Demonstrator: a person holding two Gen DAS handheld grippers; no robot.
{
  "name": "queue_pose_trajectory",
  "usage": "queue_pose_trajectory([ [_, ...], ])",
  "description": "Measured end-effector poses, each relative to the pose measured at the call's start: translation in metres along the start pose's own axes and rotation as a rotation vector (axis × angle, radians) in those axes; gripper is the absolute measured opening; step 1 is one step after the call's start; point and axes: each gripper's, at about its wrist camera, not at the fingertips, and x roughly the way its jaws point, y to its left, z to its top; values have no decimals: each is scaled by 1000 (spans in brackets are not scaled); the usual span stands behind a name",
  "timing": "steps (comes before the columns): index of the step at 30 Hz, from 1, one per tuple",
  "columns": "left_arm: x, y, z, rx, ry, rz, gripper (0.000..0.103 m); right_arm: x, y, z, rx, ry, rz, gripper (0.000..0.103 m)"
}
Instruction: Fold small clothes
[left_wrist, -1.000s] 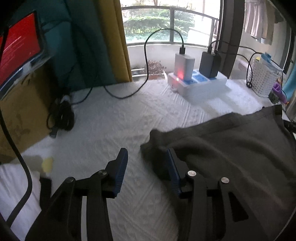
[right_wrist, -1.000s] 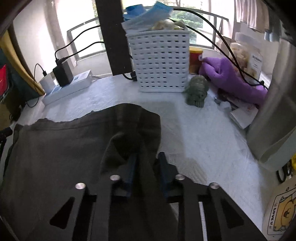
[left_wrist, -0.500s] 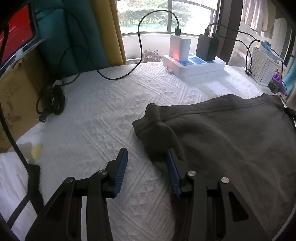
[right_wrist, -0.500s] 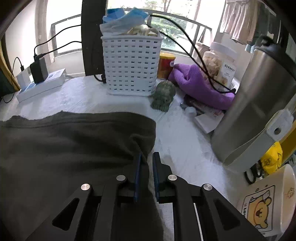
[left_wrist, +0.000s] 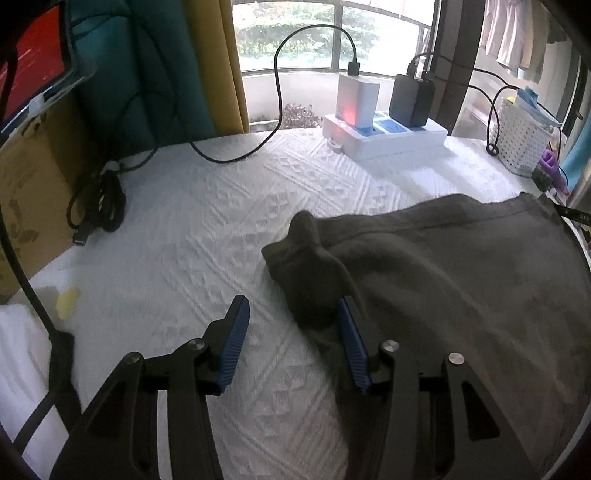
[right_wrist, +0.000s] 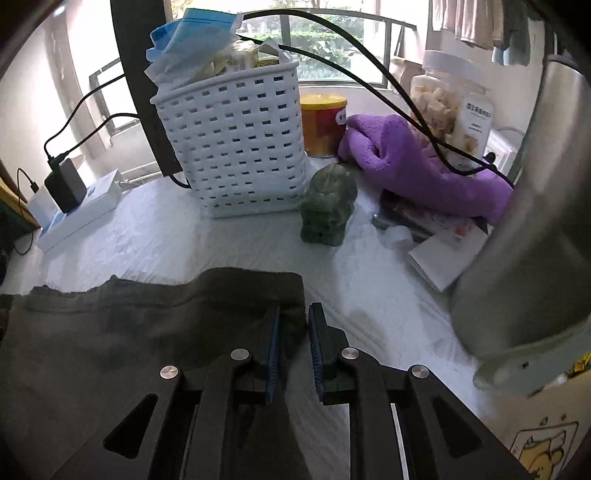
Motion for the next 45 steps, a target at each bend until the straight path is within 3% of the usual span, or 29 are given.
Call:
queue_pose_trajectory([
  [2, 4, 1, 2, -5, -1, 0, 58, 4, -1, 1, 11, 8, 21, 81],
  [5, 9, 0, 3, -4, 0, 1, 59, 8, 4, 1, -19, -9, 15, 80],
  [7, 10, 0, 3, -5, -5, -3, 59, 9, 8, 1, -48, -25, 6, 56],
  [8, 10, 0, 4, -1, -5, -2, 59, 9, 11, 2, -65, -26, -4, 32],
  [9, 10, 0, 4, 4, -9, 0, 59, 10, 13, 3, -80, -21, 4, 21],
  [11, 10, -1, 4, 14, -21, 11, 58, 13, 18, 6, -117, -21, -24, 14],
  [17, 7, 13, 1, -20, -23, 81, 55, 14, 27, 16, -185, -49, -206, 14],
  [22, -17, 24, -8, -75, -39, 53, 56, -11, 30, 6, -176, -46, -168, 15],
  [23, -20, 24, -10, -76, -43, 51, 56, -19, 31, 2, -177, -49, -152, 19],
  [25, -29, 23, -17, -75, -45, 48, 56, -33, 30, -7, -173, -56, -135, 50],
  [26, -32, 23, -19, -73, -47, 45, 56, -38, 30, -11, -169, -64, -125, 79],
  [27, -35, 21, -21, -71, -49, 40, 56, -48, 29, -17, -166, -74, -109, 84],
  [32, -60, 11, -38, -54, -90, 2, 63, -78, 29, -41, -168, -92, -105, 84],
  [45, -101, -13, -81, -6, -136, -48, 64, -146, 12, -110, -139, -131, -106, 84],
])
